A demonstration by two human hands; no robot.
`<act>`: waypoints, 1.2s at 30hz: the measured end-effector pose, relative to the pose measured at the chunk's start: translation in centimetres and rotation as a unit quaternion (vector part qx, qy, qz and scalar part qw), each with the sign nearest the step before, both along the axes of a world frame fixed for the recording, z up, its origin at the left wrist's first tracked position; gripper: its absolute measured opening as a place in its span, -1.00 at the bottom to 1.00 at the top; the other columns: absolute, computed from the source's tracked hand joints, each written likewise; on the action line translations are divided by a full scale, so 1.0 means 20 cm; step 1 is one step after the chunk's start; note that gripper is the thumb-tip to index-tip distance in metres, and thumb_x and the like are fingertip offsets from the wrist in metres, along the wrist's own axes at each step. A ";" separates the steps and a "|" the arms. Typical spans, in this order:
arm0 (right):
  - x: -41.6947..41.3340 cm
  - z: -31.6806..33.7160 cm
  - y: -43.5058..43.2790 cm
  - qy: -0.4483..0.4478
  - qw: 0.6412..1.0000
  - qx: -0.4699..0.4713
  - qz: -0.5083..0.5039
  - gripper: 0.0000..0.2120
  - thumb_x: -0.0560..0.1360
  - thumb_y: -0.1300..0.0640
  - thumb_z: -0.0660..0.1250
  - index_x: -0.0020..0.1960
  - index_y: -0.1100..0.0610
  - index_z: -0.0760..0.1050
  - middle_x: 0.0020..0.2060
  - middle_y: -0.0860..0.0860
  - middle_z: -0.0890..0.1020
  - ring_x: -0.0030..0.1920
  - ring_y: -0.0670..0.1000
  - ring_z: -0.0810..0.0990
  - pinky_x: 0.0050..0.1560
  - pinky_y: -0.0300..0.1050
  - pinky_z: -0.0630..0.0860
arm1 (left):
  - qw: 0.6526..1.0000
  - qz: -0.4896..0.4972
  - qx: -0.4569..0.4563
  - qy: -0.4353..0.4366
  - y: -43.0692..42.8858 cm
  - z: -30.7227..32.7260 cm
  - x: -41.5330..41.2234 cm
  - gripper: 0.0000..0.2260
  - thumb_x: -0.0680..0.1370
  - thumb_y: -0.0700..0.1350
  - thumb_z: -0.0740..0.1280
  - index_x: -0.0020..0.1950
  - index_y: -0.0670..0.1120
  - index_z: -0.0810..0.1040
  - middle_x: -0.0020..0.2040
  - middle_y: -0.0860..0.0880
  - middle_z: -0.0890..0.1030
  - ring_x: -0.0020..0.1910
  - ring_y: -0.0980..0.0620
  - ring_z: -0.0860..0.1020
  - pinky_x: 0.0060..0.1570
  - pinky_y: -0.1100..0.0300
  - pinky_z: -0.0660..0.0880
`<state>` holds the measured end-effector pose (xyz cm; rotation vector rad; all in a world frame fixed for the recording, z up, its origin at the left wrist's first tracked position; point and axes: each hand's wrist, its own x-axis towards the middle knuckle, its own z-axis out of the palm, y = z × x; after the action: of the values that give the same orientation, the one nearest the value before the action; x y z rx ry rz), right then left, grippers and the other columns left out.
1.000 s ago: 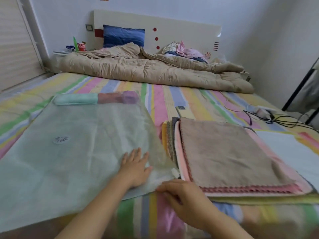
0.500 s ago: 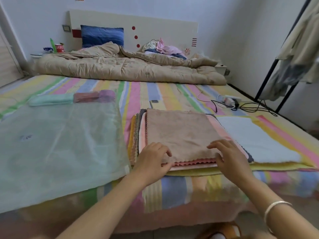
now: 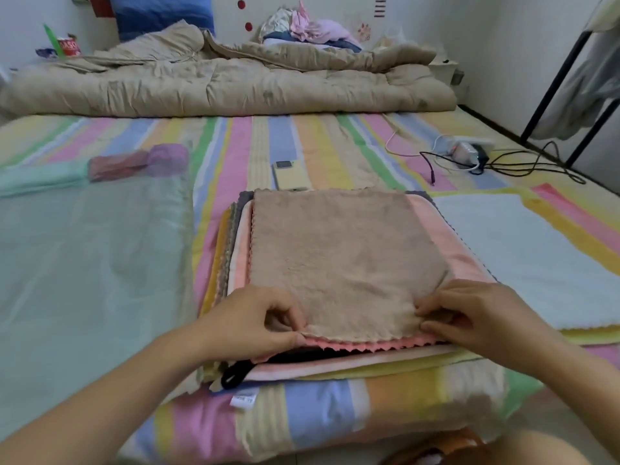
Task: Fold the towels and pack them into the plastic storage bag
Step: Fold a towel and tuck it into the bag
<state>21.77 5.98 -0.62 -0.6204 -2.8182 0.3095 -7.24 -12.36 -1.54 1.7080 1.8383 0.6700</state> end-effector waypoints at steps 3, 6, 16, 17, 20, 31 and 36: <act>-0.01 -0.01 0.02 0.002 1.000 0.001 0.023 -0.86 0.40 -0.11 0.44 -0.06 -0.14 0.65 -0.11 -0.29 0.65 -0.09 -0.29 0.59 -0.19 -0.25 0.57 | 0.999 -0.008 -0.035 -0.027 0.02 0.02 -0.02 -0.92 0.40 0.06 0.44 -0.26 0.10 0.62 -0.06 0.20 0.65 -0.06 0.21 0.63 0.01 0.18 0.57; -0.01 -0.03 0.02 0.009 1.000 0.002 0.018 -0.91 0.39 0.02 0.50 -0.12 -0.13 0.66 -0.14 -0.32 0.65 -0.11 -0.30 0.59 -0.20 -0.26 0.57 | 0.998 0.002 -0.055 -0.033 0.02 0.03 -0.02 -0.90 0.46 -0.07 0.44 -0.26 0.02 0.65 -0.10 0.18 0.68 -0.08 0.20 0.64 0.01 0.15 0.57; -0.20 0.01 0.17 0.041 0.994 -0.078 -0.057 -0.84 0.57 0.04 0.21 -0.17 -0.15 0.37 -0.32 -0.24 0.56 -0.25 -0.17 0.51 -0.27 -0.28 0.38 | 0.984 0.163 0.060 0.045 0.14 0.04 -0.10 -0.82 0.55 -0.11 0.33 -0.23 0.10 0.54 -0.24 0.15 0.62 -0.16 0.21 0.57 -0.11 0.25 0.46; -0.24 0.02 0.19 0.054 0.993 -0.087 -0.064 -0.87 0.57 0.00 0.21 -0.16 -0.14 0.39 -0.32 -0.20 0.58 -0.27 -0.15 0.52 -0.26 -0.23 0.40 | 0.979 0.179 0.082 0.059 0.17 0.05 -0.11 -0.83 0.54 -0.10 0.33 -0.22 0.11 0.54 -0.25 0.15 0.62 -0.17 0.20 0.56 -0.12 0.27 0.45; -0.35 0.05 0.29 0.106 0.976 -0.155 -0.113 -0.80 0.50 -0.19 0.27 -0.16 -0.08 0.48 -0.42 -0.04 0.59 -0.37 -0.09 0.50 -0.26 -0.12 0.41 | 0.964 0.199 0.137 0.109 0.25 0.07 -0.16 -0.87 0.54 -0.06 0.35 -0.19 0.14 0.54 -0.28 0.16 0.60 -0.22 0.17 0.55 -0.19 0.25 0.44; -0.48 0.03 0.58 0.155 0.914 -0.298 -0.229 -0.73 0.50 -0.08 0.37 -0.23 0.09 0.59 -0.30 -0.08 0.60 -0.23 -0.08 0.54 -0.27 -0.21 0.38 | 0.947 0.252 0.131 0.151 0.58 0.00 -0.45 -0.75 0.52 0.10 0.36 -0.27 0.09 0.36 -0.34 0.12 0.47 -0.30 0.08 0.46 -0.34 0.16 0.29; -0.58 -0.01 0.68 0.210 0.894 -0.287 -0.272 -0.67 0.54 -0.11 0.29 -0.04 0.14 0.64 -0.14 0.05 0.66 -0.06 0.04 0.59 -0.05 -0.05 0.47 | 0.939 0.270 0.144 0.159 0.68 0.01 -0.53 -0.74 0.51 0.15 0.35 -0.24 0.04 0.41 -0.38 0.06 0.51 -0.36 0.07 0.49 -0.38 0.12 0.35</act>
<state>10.25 19.59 -0.76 -1.2461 -2.0116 1.0284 -17.75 1.17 -1.27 1.5505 2.5940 0.9615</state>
